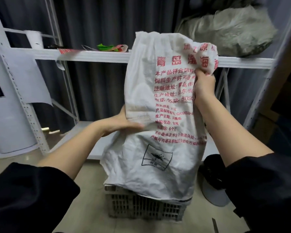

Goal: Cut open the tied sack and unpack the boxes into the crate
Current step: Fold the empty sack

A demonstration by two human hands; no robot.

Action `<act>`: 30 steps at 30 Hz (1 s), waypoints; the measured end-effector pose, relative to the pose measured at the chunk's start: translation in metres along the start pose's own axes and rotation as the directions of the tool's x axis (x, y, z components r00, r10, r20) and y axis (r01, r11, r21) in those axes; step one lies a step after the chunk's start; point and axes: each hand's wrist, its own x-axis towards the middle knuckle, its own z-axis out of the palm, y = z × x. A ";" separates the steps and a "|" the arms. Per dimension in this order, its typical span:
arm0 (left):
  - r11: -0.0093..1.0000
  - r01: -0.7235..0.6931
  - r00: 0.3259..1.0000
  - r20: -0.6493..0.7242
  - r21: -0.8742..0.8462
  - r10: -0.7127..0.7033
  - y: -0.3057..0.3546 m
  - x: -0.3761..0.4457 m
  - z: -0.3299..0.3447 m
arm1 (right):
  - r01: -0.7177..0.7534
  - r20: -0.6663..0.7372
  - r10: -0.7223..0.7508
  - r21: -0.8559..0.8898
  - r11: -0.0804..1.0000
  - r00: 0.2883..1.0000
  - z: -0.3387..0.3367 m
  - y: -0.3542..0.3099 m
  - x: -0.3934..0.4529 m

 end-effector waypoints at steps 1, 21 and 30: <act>0.995 -0.028 0.998 -0.059 0.094 0.033 -0.002 0.002 0.000 | 0.011 -0.043 -0.010 0.006 1.000 0.999 -0.003 -0.002 0.002; 0.997 0.062 0.965 -0.260 0.054 -0.046 -0.069 -0.010 -0.006 | 0.001 -0.245 0.084 0.328 0.945 0.966 -0.045 -0.005 0.012; 0.981 0.161 0.985 -0.074 0.105 -0.154 -0.063 -0.013 -0.008 | -0.092 -0.234 0.149 0.238 0.967 0.961 -0.040 0.007 0.014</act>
